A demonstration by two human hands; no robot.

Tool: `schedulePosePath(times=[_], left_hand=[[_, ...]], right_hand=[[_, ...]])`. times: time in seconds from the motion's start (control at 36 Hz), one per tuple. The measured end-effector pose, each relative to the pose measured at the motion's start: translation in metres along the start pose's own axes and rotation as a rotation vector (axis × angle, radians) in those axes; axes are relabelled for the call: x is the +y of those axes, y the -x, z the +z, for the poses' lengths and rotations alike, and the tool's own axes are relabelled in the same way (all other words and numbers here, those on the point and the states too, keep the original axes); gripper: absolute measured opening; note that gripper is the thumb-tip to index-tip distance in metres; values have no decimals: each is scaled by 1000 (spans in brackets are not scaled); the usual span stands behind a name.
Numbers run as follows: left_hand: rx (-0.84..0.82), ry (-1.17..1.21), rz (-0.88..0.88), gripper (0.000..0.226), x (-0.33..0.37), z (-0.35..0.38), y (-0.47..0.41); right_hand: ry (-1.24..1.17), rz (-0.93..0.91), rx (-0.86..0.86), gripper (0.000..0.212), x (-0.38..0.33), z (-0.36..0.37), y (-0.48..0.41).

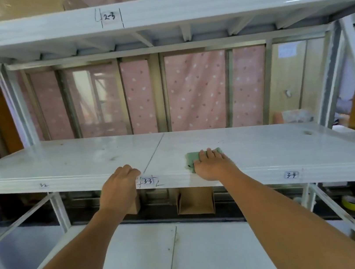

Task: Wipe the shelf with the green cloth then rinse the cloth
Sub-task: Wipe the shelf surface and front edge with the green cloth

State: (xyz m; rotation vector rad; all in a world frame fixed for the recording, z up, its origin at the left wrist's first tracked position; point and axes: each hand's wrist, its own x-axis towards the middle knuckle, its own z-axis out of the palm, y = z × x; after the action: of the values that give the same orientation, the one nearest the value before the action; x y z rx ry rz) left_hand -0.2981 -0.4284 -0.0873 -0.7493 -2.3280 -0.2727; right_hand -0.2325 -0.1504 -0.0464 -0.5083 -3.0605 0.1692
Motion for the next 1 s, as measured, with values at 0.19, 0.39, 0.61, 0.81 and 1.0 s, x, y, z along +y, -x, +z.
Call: schedulePosePath(times=[0.19, 0.39, 0.61, 0.81, 1.0], left_hand=[[64, 71, -83, 20, -53, -3, 1], [24, 122, -122, 20, -106, -8, 1], [-49, 174, -185, 20, -173, -23, 0], [-53, 208, -161, 23, -211, -18, 1], [147, 202, -57, 15, -216, -6, 10]], right_hand=[[12, -33, -55, 68, -39, -2, -8], [11, -52, -87, 70, -86, 2, -33], [1, -110, -102, 72, -159, 8, -59], [17, -135, -128, 74, -217, 15, -78], [-29, -164, -135, 72, -263, 22, -90]])
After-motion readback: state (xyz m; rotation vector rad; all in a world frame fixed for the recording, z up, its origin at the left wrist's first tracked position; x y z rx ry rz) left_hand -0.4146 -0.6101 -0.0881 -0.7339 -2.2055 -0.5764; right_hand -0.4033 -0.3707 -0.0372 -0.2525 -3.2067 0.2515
